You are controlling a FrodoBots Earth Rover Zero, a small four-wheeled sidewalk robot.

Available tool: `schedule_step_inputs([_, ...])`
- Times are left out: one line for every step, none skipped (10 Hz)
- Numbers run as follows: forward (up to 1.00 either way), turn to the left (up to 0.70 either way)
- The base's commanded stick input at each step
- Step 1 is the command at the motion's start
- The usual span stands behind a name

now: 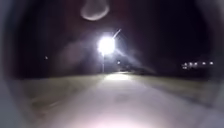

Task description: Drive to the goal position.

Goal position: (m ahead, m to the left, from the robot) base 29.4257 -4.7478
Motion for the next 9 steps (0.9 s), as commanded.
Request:
schedule_step_inputs([0.7,0.0])
schedule_step_inputs([0.7,0.0])
schedule_step_inputs([0.7,0.0])
schedule_step_inputs([0.7,0.0])
schedule_step_inputs([0.7,0.0])
schedule_step_inputs([0.7,0.0])
schedule_step_inputs([0.7,0.0])
schedule_step_inputs([0.7,0.0])
schedule_step_inputs([0.7,0.0])
